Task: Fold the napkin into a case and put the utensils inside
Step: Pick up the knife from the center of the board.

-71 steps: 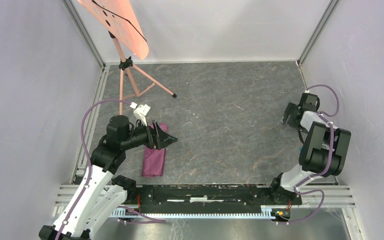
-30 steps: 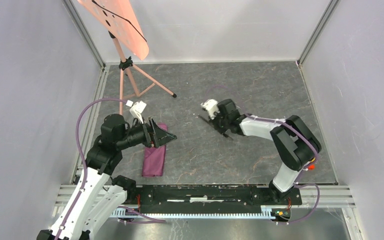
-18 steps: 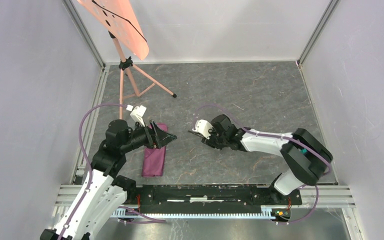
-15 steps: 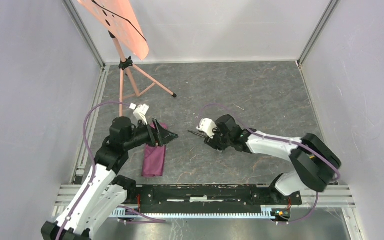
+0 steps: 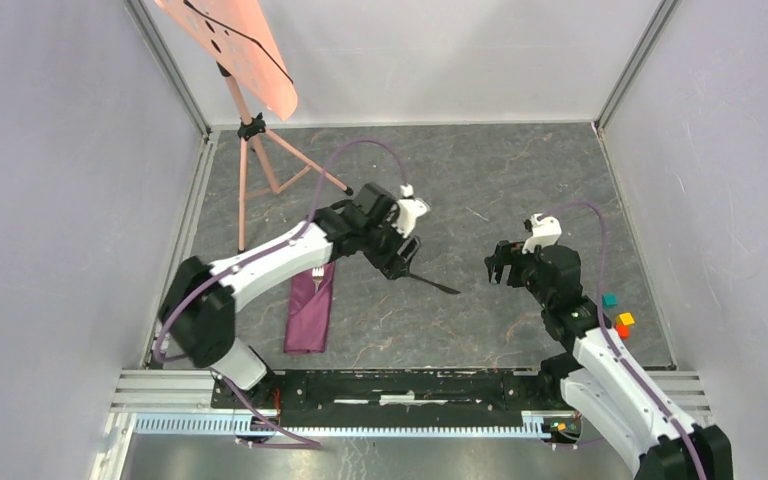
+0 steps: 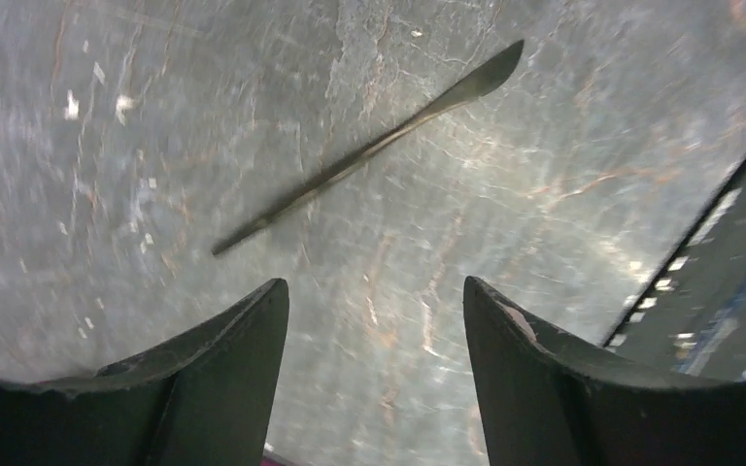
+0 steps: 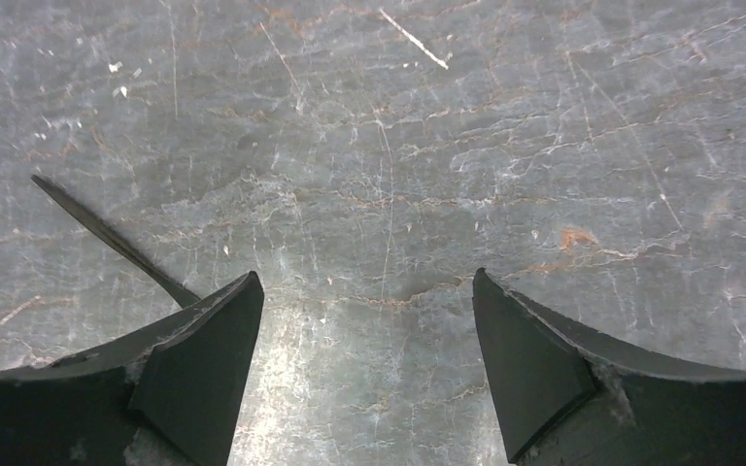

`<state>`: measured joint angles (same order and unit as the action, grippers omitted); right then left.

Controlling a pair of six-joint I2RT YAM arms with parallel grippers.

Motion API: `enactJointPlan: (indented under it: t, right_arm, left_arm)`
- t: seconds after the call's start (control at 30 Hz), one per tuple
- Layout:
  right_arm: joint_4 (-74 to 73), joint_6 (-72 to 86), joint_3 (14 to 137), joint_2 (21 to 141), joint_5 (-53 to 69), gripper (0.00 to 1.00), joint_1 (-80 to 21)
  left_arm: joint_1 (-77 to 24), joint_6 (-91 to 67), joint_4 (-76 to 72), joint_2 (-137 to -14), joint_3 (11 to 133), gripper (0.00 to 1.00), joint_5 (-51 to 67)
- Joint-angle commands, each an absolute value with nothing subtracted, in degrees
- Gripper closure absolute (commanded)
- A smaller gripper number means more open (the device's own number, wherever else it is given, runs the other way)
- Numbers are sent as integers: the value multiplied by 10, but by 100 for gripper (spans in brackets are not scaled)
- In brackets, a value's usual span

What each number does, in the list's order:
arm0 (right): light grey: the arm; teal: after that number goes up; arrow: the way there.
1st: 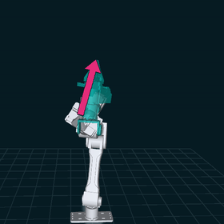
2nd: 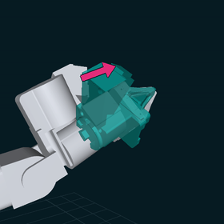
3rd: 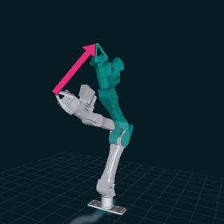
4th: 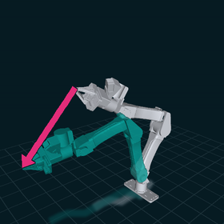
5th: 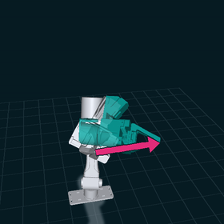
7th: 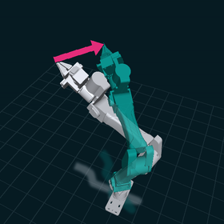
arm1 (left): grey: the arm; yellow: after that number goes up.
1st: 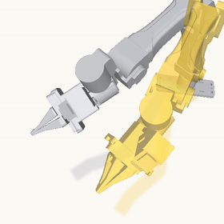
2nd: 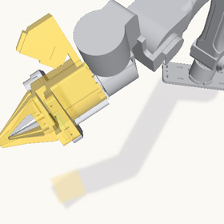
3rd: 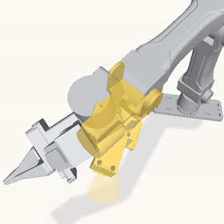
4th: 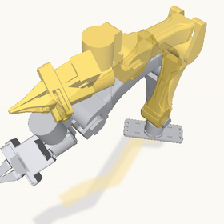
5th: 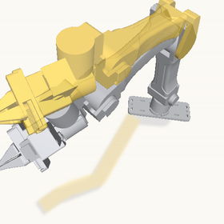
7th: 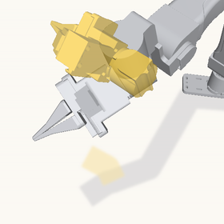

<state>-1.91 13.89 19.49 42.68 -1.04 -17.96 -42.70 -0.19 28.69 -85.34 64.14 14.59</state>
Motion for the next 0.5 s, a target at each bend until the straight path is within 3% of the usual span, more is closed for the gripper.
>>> enactJointPlan:
  t: [0.0,0.27,0.47]
  right_arm:
    - [-41,158,202,371,-14,14,-164]
    - [-91,144,203,299,-51,11,-154]
    - [-101,145,210,270,-60,10,-152]
  left_arm:
    - [-469,222,368,-954,733,28,100]
    - [-520,314,463,-1117,897,30,97]
    - [-554,324,496,-1202,950,39,34]
